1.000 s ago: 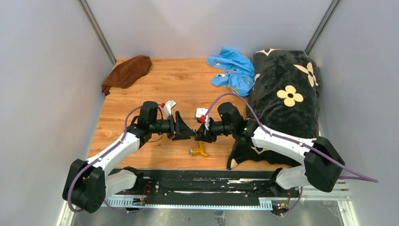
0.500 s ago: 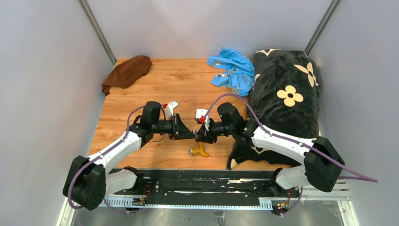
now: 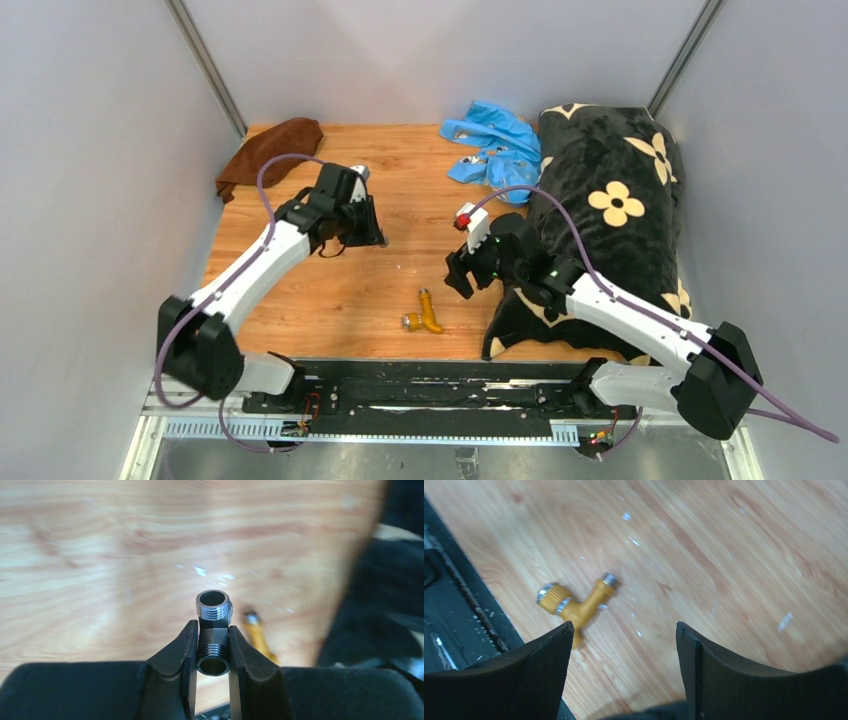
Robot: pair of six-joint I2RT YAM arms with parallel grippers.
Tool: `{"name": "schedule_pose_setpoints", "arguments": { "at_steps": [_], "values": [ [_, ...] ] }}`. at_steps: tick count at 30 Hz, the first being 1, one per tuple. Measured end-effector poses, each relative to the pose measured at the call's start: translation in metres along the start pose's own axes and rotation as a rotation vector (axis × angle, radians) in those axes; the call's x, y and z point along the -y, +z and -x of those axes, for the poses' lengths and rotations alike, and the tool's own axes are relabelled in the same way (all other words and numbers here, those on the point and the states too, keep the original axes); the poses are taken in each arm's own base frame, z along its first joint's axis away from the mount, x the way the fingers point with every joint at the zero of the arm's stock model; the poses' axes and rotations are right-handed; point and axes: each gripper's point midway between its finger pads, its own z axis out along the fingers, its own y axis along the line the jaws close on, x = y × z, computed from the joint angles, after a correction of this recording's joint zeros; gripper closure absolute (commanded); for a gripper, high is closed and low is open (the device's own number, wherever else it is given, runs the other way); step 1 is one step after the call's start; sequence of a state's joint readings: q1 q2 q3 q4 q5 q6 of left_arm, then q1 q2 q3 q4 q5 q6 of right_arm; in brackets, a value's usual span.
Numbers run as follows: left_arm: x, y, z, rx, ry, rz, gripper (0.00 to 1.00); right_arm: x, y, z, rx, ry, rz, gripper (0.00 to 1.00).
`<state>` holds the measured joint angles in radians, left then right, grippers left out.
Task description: Install the water faucets
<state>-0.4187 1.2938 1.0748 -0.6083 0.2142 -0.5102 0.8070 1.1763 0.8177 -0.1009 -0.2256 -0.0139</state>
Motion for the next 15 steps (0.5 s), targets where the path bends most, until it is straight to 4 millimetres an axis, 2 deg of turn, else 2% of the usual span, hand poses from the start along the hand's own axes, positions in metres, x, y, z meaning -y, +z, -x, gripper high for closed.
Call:
{"name": "schedule_pose_setpoints", "arguments": {
  "at_steps": [3,7,10,15],
  "values": [
    [-0.035,0.024,0.009,-0.020,0.044,0.192,1.00,0.018,-0.010,-0.014,-0.047,0.094,-0.099,0.25],
    [-0.079,0.052,0.002,-0.114,0.091,0.396,1.00,0.024,-0.021,-0.032,-0.089,0.184,-0.175,0.25],
    [-0.095,0.062,-0.003,-0.161,0.111,0.473,1.00,0.027,-0.024,-0.046,-0.122,0.234,-0.210,0.26],
    [-0.107,0.072,-0.001,-0.176,0.128,0.530,1.00,0.028,-0.022,-0.065,-0.183,0.292,-0.242,0.27]
  ]
}}
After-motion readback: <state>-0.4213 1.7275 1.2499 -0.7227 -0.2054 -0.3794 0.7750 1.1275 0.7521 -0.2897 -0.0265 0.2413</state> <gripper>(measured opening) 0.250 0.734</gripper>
